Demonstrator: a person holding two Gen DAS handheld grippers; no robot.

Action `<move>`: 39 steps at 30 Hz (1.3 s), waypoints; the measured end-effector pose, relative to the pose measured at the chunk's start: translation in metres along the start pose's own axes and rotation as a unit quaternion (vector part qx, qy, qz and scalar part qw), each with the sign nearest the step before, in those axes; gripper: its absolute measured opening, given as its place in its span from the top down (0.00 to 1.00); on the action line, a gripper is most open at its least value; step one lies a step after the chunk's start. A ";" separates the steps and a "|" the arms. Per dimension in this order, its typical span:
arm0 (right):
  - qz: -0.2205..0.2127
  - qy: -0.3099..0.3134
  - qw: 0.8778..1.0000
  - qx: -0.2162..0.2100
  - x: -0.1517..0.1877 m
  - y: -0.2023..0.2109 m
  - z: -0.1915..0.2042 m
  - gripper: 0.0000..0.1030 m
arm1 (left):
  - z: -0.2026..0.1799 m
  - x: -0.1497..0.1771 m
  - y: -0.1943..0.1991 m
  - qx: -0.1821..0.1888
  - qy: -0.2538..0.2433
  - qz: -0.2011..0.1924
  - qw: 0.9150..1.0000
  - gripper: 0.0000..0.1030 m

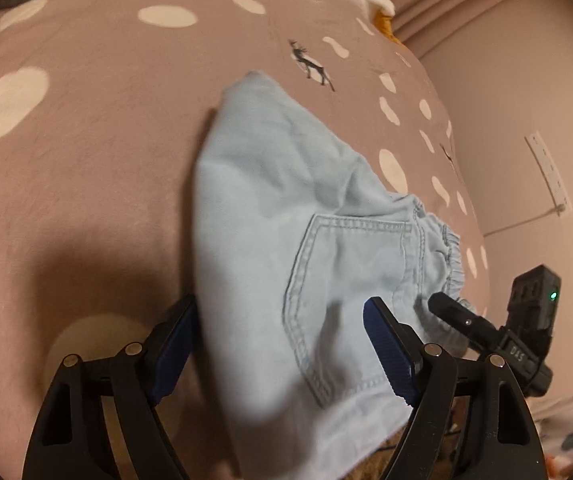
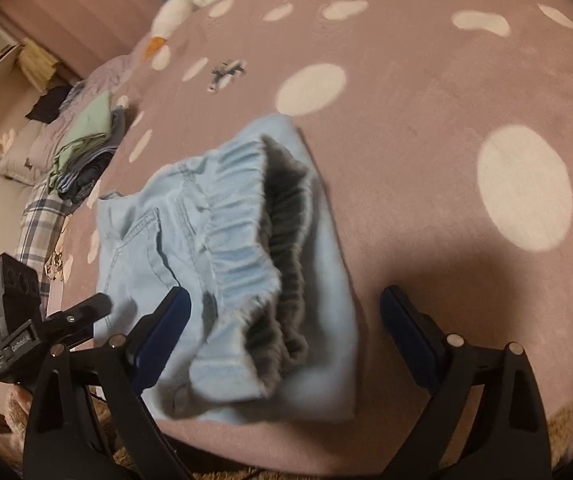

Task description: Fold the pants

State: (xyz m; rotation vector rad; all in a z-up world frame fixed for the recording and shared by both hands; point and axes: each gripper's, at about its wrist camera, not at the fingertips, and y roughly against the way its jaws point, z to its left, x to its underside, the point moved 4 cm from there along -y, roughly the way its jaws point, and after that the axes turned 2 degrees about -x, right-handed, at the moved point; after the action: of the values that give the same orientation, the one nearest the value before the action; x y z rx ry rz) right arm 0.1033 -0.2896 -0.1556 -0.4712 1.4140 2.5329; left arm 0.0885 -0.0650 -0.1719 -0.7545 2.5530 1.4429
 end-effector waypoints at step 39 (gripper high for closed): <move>-0.080 0.160 0.982 0.054 -0.088 0.009 0.124 0.64 | -0.024 -0.078 0.063 -0.067 -0.077 -0.136 0.985 0.81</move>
State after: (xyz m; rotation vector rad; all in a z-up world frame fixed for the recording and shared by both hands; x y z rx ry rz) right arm 0.1604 -0.1908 -0.0549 -0.9672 1.5374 2.3134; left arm 0.1304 -0.0296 -0.0845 -0.9280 2.1598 1.5248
